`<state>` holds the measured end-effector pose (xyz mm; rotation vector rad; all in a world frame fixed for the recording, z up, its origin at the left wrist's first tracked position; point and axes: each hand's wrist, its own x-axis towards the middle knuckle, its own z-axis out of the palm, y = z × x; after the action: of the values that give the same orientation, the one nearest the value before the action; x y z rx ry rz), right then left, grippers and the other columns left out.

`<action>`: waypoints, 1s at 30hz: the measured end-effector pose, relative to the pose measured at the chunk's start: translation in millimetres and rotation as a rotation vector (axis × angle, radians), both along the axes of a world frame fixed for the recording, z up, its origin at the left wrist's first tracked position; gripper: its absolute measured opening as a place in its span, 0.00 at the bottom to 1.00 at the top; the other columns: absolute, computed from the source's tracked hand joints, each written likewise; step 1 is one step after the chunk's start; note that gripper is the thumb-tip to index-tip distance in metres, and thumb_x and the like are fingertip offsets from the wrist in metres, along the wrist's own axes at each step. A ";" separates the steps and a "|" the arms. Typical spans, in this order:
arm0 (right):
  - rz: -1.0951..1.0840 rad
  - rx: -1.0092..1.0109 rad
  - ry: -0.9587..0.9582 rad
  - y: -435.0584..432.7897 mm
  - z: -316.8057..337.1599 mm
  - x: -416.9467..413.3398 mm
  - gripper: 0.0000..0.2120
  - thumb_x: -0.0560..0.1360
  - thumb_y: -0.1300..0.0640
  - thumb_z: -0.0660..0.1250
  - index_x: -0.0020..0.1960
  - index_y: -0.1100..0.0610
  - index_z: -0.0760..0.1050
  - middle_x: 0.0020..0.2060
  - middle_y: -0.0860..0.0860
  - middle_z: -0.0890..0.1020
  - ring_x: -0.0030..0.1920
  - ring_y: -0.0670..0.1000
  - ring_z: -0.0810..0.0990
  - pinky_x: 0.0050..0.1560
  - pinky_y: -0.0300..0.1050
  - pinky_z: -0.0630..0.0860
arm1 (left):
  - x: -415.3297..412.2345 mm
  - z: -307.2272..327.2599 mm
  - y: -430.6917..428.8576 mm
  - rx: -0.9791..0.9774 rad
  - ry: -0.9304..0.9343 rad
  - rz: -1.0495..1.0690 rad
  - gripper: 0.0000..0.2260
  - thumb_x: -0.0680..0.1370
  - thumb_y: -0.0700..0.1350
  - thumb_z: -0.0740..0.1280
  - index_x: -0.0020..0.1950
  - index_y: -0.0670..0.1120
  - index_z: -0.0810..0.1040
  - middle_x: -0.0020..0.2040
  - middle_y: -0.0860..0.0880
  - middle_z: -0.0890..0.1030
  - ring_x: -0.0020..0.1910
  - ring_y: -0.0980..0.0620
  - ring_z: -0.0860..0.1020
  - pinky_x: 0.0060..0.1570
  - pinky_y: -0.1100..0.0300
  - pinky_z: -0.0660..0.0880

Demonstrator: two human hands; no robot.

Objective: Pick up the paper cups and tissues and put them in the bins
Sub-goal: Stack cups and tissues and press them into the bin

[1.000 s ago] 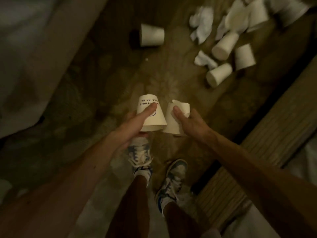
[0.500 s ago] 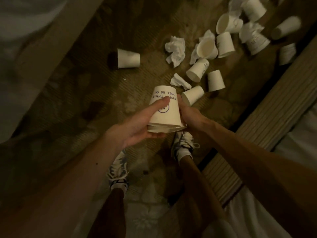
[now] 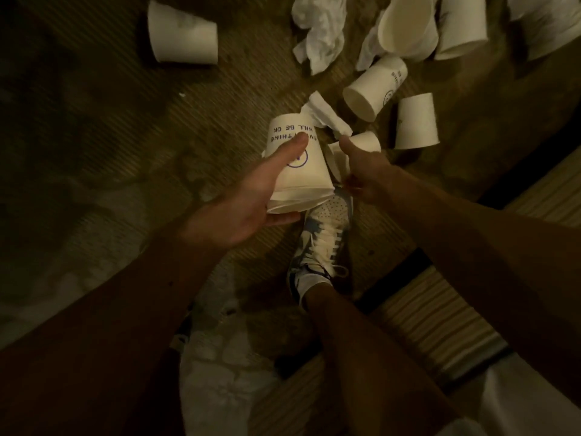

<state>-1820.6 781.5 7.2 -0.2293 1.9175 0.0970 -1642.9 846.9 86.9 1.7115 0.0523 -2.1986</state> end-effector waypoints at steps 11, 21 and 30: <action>0.134 -0.008 0.029 -15.4 -13.0 -26.5 0.47 0.67 0.44 0.76 0.75 0.56 0.52 0.68 0.57 0.68 0.66 0.60 0.71 0.62 0.60 0.74 | -34.5 1.0 -32.8 0.068 -0.097 -0.124 0.23 0.65 0.65 0.71 0.53 0.53 0.81 0.48 0.51 0.87 0.48 0.51 0.85 0.47 0.53 0.80; -0.211 -0.082 -0.264 -36.8 144.9 -71.9 0.30 0.68 0.50 0.75 0.65 0.61 0.71 0.51 0.55 0.82 0.41 0.49 0.82 0.24 0.35 0.73 | -62.9 120.1 -120.3 0.034 -0.183 -0.377 0.25 0.62 0.60 0.73 0.53 0.47 0.82 0.45 0.48 0.87 0.41 0.50 0.85 0.40 0.57 0.78; -0.242 -0.303 -0.440 -151.1 316.1 -121.5 0.15 0.69 0.45 0.68 0.54 0.45 0.73 0.57 0.50 0.77 0.55 0.52 0.79 0.41 0.48 0.80 | -106.7 260.3 -238.6 -0.212 -0.045 -0.395 0.26 0.58 0.62 0.75 0.50 0.47 0.87 0.46 0.47 0.87 0.43 0.51 0.86 0.33 0.64 0.78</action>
<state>-1942.1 630.3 323.3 -0.1997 1.4990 -0.3803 -1749.6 608.3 347.2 1.7655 -0.5546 -2.3270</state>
